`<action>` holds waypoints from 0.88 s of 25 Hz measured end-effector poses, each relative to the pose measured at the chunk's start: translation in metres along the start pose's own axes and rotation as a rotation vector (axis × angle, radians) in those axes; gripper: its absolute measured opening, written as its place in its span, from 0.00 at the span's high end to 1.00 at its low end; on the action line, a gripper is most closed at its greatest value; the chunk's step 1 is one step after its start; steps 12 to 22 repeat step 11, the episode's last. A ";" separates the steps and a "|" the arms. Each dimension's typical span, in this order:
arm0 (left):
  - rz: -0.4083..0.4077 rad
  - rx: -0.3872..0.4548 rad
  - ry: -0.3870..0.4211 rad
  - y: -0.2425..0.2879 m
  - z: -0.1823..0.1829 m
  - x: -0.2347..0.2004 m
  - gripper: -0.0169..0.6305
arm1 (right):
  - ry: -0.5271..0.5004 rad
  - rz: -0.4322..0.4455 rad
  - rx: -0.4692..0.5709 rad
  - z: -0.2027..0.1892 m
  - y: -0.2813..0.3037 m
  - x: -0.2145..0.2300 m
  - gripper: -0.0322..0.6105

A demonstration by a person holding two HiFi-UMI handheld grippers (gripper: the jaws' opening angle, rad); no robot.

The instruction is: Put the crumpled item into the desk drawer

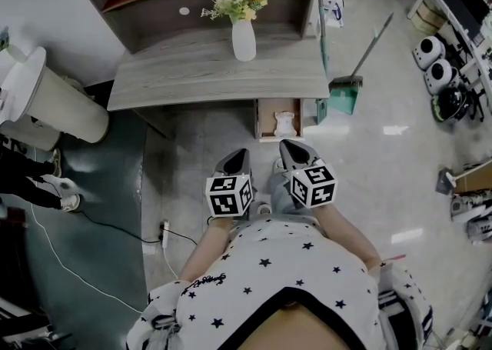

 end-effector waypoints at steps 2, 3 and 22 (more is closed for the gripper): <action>0.001 0.001 -0.002 0.000 0.000 0.001 0.95 | 0.002 -0.001 0.000 0.000 -0.001 0.001 0.96; 0.002 0.002 -0.004 0.000 0.001 0.001 0.95 | 0.003 -0.002 0.000 0.001 -0.001 0.002 0.96; 0.001 0.002 -0.009 0.006 0.002 0.000 0.95 | 0.006 -0.005 -0.003 0.002 0.003 0.007 0.96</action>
Point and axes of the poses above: the fingertips, and each gripper's own axes: y forward along the fingers, x to its right, z out of its top, the point moved 4 cm from there along -y, backward along the fingers, and after that the axes turned 12 degrees about -z, right-handed, at the moved point
